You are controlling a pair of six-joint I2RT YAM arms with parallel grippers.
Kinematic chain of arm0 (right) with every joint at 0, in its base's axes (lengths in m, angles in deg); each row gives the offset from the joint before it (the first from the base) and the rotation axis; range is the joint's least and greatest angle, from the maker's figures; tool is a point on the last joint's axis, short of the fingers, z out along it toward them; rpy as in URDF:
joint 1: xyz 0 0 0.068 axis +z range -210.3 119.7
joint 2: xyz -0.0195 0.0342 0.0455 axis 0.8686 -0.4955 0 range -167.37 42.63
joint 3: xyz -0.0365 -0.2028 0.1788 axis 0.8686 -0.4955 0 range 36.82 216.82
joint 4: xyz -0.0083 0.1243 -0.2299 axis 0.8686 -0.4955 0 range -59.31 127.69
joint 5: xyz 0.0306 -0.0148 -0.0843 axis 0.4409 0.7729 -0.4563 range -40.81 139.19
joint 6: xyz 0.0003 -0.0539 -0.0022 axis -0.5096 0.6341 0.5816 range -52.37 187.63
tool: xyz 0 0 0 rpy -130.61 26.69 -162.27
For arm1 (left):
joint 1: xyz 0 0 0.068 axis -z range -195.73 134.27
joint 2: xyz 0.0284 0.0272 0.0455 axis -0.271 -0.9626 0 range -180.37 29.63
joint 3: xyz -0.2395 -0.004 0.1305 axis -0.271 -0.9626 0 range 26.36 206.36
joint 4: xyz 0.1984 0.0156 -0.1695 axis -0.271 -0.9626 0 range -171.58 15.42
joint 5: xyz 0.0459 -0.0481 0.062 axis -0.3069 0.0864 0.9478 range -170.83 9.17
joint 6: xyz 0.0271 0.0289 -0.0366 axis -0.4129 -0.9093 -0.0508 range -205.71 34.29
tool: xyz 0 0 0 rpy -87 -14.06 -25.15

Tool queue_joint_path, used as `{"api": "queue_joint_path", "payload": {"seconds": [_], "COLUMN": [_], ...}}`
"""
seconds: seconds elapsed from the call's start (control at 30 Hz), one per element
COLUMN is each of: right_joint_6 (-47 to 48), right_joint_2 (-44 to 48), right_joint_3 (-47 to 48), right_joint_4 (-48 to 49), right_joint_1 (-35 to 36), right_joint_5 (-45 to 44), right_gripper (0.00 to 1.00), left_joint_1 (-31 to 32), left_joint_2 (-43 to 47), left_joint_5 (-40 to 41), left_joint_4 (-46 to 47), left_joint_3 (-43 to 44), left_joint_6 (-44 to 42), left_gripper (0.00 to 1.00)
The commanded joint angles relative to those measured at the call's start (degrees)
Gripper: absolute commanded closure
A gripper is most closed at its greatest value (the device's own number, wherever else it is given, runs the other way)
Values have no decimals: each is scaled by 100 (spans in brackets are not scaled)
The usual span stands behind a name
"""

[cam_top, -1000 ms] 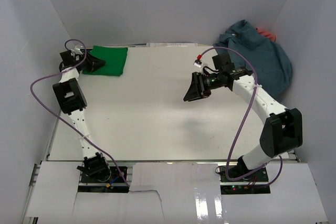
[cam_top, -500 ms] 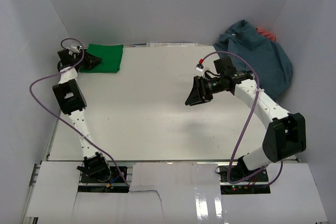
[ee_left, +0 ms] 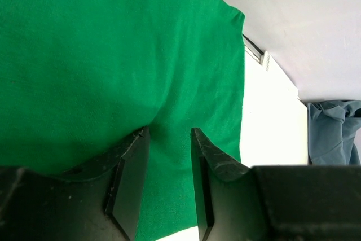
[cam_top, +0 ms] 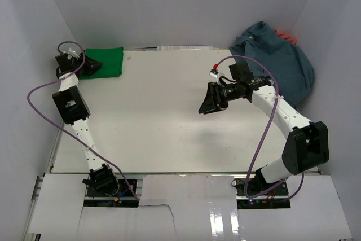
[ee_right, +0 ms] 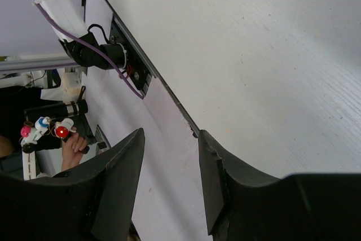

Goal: Fold and stack the t-shirts
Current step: Put the neatly folded tshirt into the corner of the board with the left arm

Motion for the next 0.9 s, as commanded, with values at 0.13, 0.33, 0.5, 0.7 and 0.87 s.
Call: {"api": "queue_joint_path", "payload": {"seconds": [0.13,0.33,0.5,0.7,0.87], "right_joint_6": [30,21,39,57,74], "right_joint_2": [103,191,270,481,788], "right_joint_3": [-122,-210,-289,-535,-553], "right_joint_4": [115,159,168,273,370], "right_joint_1": [66,83,83,83,83], "right_joint_5": [70,44,61,61,-79], "right_gripper": [50,50,50,50,50], "left_joint_1": [-138,-138,-111,-41,178], "left_joint_2": [220,457,965,1792,3178], "left_joint_5": [445,85,-136,-233,21], "left_joint_4": [-119,418,717,691,490], "left_joint_3": [-191,-104,-139,-506,-1570], "left_joint_6": [-149,360,519,378,28], "left_gripper": [43,36,35,33,31]}}
